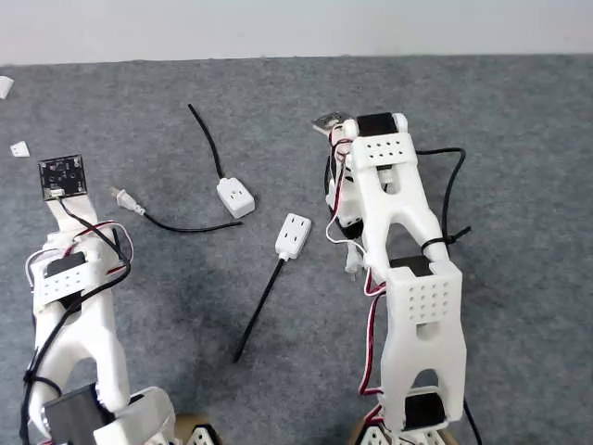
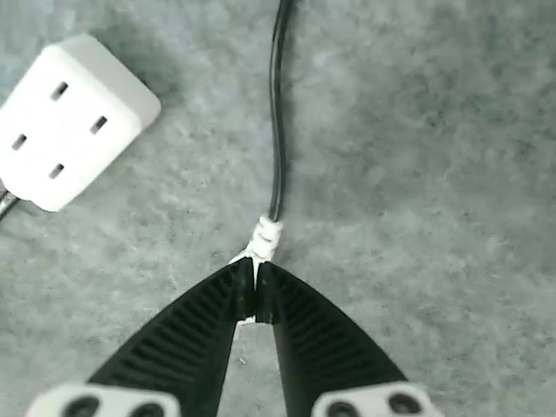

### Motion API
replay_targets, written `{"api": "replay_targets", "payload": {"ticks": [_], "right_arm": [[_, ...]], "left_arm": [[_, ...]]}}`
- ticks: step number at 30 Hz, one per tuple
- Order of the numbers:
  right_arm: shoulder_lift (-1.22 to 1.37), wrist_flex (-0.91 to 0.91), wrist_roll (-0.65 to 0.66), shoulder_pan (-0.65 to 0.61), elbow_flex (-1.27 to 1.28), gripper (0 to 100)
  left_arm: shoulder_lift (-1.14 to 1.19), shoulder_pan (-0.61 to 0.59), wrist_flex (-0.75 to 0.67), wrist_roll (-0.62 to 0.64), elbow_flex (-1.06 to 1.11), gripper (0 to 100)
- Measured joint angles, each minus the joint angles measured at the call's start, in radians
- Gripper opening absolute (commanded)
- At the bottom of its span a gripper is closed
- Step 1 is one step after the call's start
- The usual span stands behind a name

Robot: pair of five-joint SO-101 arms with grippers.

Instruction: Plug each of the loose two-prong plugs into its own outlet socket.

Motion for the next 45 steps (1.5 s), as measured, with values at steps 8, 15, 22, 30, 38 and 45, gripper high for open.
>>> {"api": "replay_targets", "payload": {"ticks": [8, 15, 22, 30, 38, 45], "right_arm": [[-0.029, -0.02, 0.002, 0.04, 0.195, 0.9], [-0.057, -0.086, 0.037, 0.087, 0.259, 0.9], [-0.06, -0.114, 0.037, 0.089, 0.259, 1.2], [-0.106, -0.222, -0.032, 0.089, 0.259, 3.2], [-0.106, -0.229, -0.038, 0.071, 0.267, 4.3], [-0.112, -0.227, -0.037, 0.043, 0.296, 15.4]], "left_arm": [[0.0, 0.0, 0.0, 0.0, 0.0, 1], [0.0, 0.0, 0.0, 0.0, 0.0, 1], [0.0, 0.0, 0.0, 0.0, 0.0, 1], [0.0, 0.0, 0.0, 0.0, 0.0, 1], [0.0, 0.0, 0.0, 0.0, 0.0, 1], [0.0, 0.0, 0.0, 0.0, 0.0, 1]]}}
